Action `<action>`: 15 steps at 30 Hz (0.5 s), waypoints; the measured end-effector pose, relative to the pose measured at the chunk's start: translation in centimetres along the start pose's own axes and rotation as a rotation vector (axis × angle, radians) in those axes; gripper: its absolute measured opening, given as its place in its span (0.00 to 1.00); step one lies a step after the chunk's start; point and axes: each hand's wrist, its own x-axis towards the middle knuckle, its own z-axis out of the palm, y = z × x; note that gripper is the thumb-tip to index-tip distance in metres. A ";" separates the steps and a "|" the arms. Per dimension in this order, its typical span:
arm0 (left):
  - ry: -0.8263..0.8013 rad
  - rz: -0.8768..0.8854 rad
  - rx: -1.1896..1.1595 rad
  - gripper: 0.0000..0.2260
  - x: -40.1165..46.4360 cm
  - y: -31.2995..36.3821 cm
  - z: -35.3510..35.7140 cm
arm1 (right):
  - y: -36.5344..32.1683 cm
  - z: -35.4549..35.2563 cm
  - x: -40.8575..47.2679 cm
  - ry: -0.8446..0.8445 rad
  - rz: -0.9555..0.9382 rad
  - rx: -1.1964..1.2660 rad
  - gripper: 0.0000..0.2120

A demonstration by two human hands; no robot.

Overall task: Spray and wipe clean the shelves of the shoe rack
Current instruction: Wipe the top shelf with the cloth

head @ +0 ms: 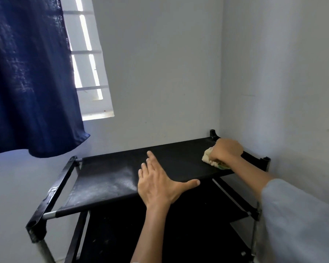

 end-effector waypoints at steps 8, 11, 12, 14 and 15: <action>0.021 0.156 -0.384 0.66 -0.8 -0.9 -1.0 | -10.2 0.6 -3.7 -0.166 -0.457 0.177 0.19; -0.014 0.189 -0.484 0.64 -0.3 -1.3 -1.7 | -13.6 0.3 -5.8 -0.341 -0.622 0.289 0.17; -0.009 0.195 -0.506 0.63 0.0 -1.6 -1.8 | -14.3 0.1 -6.4 -0.424 -0.650 0.360 0.18; 0.007 0.193 -0.554 0.63 0.4 -2.2 -2.1 | -14.7 -0.4 -7.4 -0.548 -0.737 0.424 0.17; 0.000 0.184 -0.586 0.65 0.5 -2.4 -2.3 | -14.5 -0.5 -7.4 -0.572 -0.807 0.405 0.15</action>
